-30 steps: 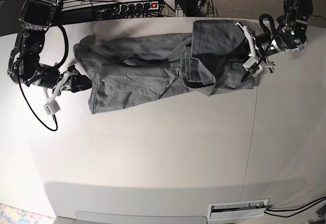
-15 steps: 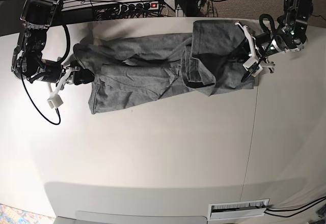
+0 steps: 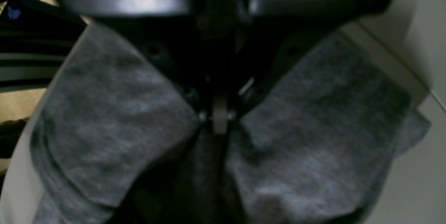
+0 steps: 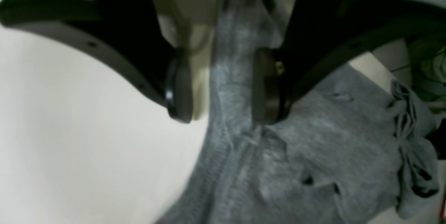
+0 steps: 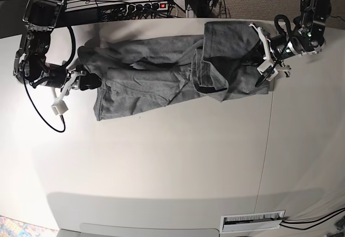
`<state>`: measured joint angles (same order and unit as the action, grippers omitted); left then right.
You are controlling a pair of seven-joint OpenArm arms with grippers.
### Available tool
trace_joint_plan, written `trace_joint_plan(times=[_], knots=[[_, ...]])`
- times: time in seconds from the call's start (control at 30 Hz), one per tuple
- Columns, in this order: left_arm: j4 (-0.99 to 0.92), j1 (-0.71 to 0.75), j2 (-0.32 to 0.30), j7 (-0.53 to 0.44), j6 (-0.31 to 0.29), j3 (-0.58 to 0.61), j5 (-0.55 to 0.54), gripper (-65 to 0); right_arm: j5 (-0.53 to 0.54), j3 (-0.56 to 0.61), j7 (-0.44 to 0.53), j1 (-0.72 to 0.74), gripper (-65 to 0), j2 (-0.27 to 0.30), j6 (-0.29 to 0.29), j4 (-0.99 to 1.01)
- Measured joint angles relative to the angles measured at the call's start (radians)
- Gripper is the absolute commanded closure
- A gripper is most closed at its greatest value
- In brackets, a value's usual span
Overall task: Fold the T-shirt properly
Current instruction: 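Lower the right gripper and pinch the collar end of the strip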
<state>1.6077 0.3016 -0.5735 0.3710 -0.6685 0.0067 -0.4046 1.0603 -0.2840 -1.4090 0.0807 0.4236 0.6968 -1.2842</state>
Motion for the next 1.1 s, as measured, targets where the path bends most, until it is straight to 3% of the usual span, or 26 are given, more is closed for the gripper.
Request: trace_joint_plan(times=[0.2,0.53,0.97,1.03,1.1], knots=[[0.0,0.0,0.0,-0.002,0.0,0.0,0.0,0.0,0.015,-0.001,0.011,0.003,-29.2,-0.075,0.0,0.0],[0.0,0.0,0.0,-0.003,0.0,0.001,0.001,0.0,0.084,0.01,0.003,-0.009,-29.2,-0.078,0.0,0.0],[0.0,0.0,0.0,-0.003,0.0,0.001,0.003,0.0,0.144,0.21,0.026,-0.011,-29.1,-0.077,0.0,-0.003],[0.0,0.0,0.0,-0.003,0.0,0.001,0.003,0.0,0.146,0.229,0.027,-0.011,-25.9,-0.077,0.001,-0.004],[0.0,0.0,0.0,-0.003,0.0,0.001,0.003,0.0,0.142,0.233,0.026,-0.011,-14.7,-0.078,0.001,-0.005]])
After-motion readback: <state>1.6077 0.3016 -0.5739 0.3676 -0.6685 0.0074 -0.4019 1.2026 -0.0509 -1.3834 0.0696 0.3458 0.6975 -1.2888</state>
